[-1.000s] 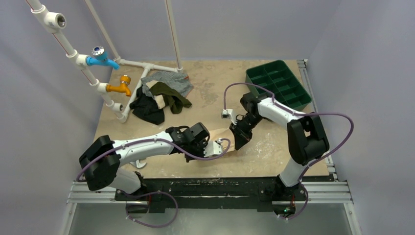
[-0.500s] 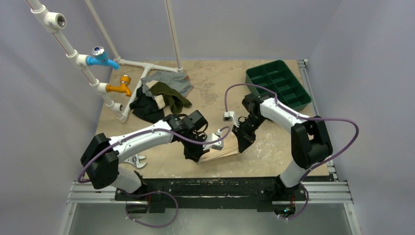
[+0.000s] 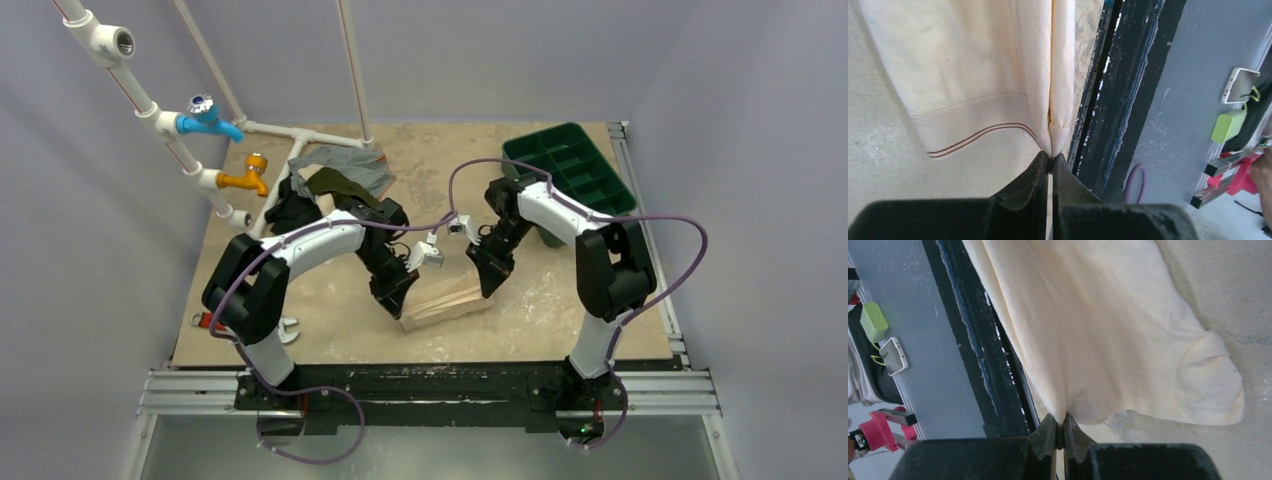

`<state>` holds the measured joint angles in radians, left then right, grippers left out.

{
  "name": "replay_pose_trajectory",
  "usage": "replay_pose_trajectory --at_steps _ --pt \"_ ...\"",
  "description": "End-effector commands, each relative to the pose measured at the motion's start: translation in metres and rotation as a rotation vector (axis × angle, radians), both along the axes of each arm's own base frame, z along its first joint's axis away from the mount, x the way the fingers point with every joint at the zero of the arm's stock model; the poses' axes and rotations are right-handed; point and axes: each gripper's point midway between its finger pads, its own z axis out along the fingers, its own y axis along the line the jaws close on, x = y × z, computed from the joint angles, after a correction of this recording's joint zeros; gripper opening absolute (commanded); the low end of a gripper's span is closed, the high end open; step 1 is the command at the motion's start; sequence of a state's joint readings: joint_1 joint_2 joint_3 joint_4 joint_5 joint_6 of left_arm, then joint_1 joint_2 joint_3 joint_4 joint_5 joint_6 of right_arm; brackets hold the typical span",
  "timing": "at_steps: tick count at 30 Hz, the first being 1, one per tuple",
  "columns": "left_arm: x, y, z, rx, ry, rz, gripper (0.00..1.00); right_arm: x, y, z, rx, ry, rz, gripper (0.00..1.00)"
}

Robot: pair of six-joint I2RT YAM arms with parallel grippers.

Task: Roll the underwear
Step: Fold the underwear at the center of the board.

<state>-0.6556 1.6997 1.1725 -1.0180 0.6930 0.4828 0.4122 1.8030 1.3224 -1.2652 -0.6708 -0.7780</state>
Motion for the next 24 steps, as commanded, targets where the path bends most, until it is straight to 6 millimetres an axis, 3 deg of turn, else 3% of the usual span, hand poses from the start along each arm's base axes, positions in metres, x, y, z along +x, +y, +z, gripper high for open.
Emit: replay_pose_trajectory --at_steps 1,14,24 --pt "0.005 -0.007 0.015 -0.075 0.08 0.03 0.0 0.012 0.0 -0.002 -0.026 -0.003 0.003 0.0" --pt "0.034 -0.005 0.0 -0.016 0.107 0.141 0.0 0.044 0.002 -0.019 -0.073 -0.017 0.002 0.0" --pt "0.065 0.002 -0.014 0.08 0.05 0.231 0.0 0.049 0.0 -0.028 -0.088 0.002 -0.009 0.0"
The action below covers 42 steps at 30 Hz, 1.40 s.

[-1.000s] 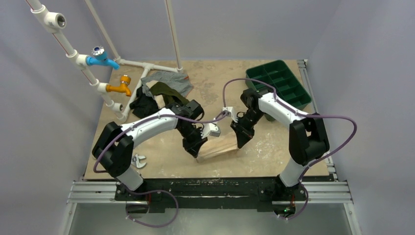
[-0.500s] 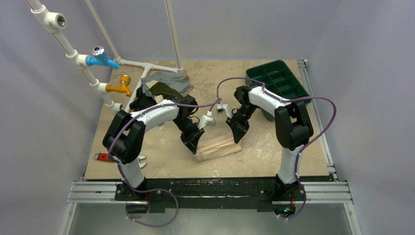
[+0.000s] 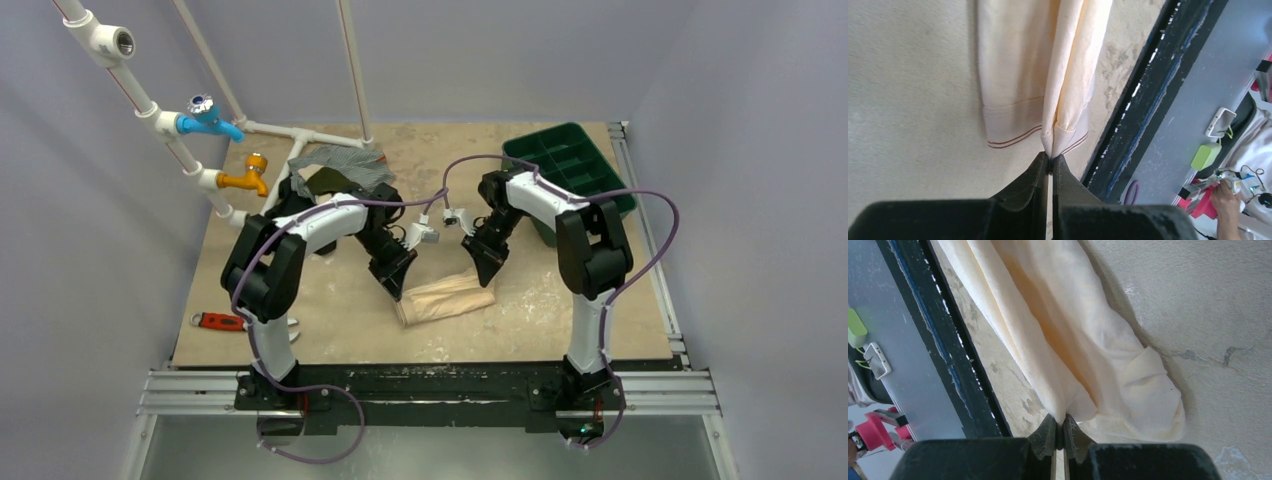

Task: Roll the underwear
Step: Fold the underwear at the center of the board.

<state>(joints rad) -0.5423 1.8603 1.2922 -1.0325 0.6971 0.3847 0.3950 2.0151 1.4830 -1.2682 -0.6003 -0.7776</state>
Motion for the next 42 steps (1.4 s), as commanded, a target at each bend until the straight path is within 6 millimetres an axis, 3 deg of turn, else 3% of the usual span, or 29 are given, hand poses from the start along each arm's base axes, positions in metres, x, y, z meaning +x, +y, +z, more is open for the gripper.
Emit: replay_pose_trajectory --at_steps 1,23,42 --pt "0.022 -0.001 -0.002 0.035 -0.051 0.046 0.0 0.009 0.0 0.004 -0.004 -0.02 -0.006 0.0" --pt "0.035 0.001 -0.03 0.119 -0.053 0.096 0.0 0.031 0.005 -0.017 -0.051 -0.024 -0.107 0.02" --pt "0.037 0.001 -0.033 0.121 -0.062 0.097 0.0 0.059 0.002 0.01 0.003 -0.135 -0.21 0.26"
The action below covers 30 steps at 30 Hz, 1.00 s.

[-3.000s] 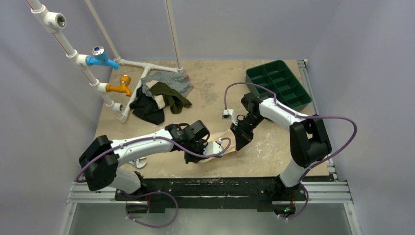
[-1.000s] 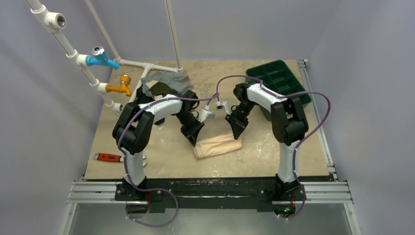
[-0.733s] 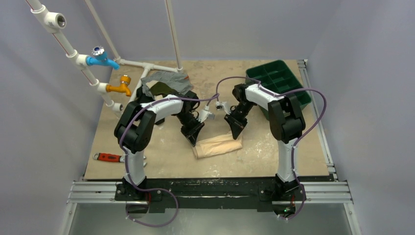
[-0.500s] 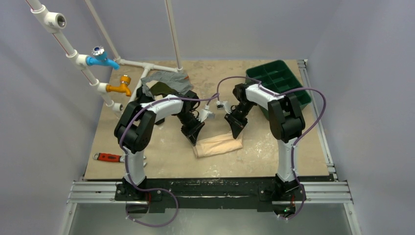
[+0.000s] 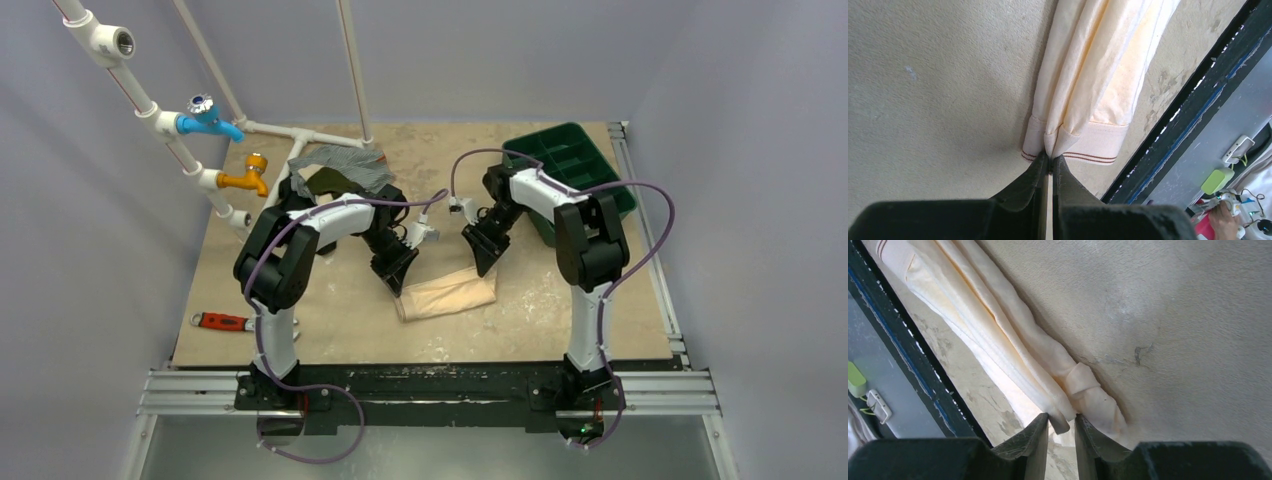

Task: Roll the underwear
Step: Fold the underwear at the center of the board.

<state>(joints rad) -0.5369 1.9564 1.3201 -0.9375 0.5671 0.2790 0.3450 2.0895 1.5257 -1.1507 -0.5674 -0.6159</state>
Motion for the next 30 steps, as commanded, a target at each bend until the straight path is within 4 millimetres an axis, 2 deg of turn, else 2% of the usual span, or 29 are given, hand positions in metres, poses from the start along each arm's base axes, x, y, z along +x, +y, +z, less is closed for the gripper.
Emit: replay_pose_trajectory --at_steps 1,9,15,23,30 --pt "0.009 -0.003 0.002 -0.009 -0.026 0.007 0.0 0.023 0.005 0.035 0.053 -0.13 -0.036 0.26" --pt "0.009 -0.004 0.004 -0.016 -0.032 0.006 0.0 0.028 0.005 0.062 0.106 -0.225 -0.058 0.28" --pt "0.01 -0.005 0.006 -0.022 -0.036 0.009 0.0 0.011 0.01 0.069 0.185 -0.231 -0.016 0.27" --pt "0.008 -0.006 0.008 -0.036 -0.033 0.011 0.0 -0.021 0.019 0.054 0.305 -0.099 0.055 0.23" --pt "0.007 -0.006 0.008 -0.039 -0.027 0.01 0.0 -0.021 0.03 0.038 0.366 -0.016 0.045 0.23"
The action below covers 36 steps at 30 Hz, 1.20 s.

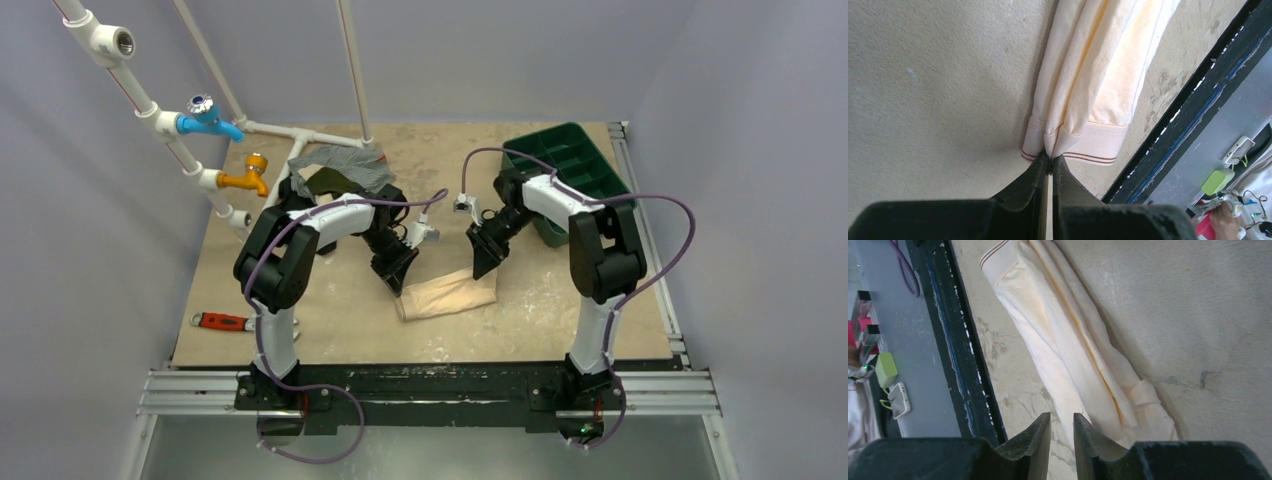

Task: Roll the underwear
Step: Fold the underwear at the center of the board.

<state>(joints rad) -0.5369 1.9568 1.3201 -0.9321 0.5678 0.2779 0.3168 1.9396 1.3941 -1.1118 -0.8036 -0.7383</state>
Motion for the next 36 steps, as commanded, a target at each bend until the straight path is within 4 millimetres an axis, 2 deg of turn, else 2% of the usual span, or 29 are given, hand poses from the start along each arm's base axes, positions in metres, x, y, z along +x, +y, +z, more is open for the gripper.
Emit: replay_pose_trajectory --at_steps 1,7,12,16,19,24,29,36 --pt "0.006 -0.006 0.008 -0.038 -0.026 0.009 0.0 0.001 0.013 -0.001 0.088 0.04 0.01 0.23" --pt "0.007 -0.005 0.006 -0.029 -0.03 0.01 0.0 0.012 0.013 -0.026 0.033 0.064 -0.049 0.23" --pt "0.009 0.001 0.004 0.006 -0.047 0.019 0.0 0.011 0.002 -0.046 -0.051 0.061 -0.09 0.22" --pt "0.012 0.006 0.003 0.04 -0.061 0.032 0.0 0.01 -0.006 -0.054 -0.091 0.068 -0.12 0.21" --pt "0.012 0.009 0.002 0.06 -0.067 0.034 0.0 0.008 -0.007 -0.05 -0.08 0.079 -0.12 0.23" --pt "0.011 0.009 0.002 0.054 -0.064 0.03 0.0 0.01 -0.003 -0.025 -0.014 0.048 -0.083 0.24" --pt "0.011 0.007 0.003 0.044 -0.06 0.029 0.0 0.02 0.005 -0.008 0.026 0.023 -0.092 0.25" --pt "0.011 0.006 0.003 0.039 -0.054 0.026 0.0 0.03 0.008 -0.013 0.016 0.034 -0.109 0.24"
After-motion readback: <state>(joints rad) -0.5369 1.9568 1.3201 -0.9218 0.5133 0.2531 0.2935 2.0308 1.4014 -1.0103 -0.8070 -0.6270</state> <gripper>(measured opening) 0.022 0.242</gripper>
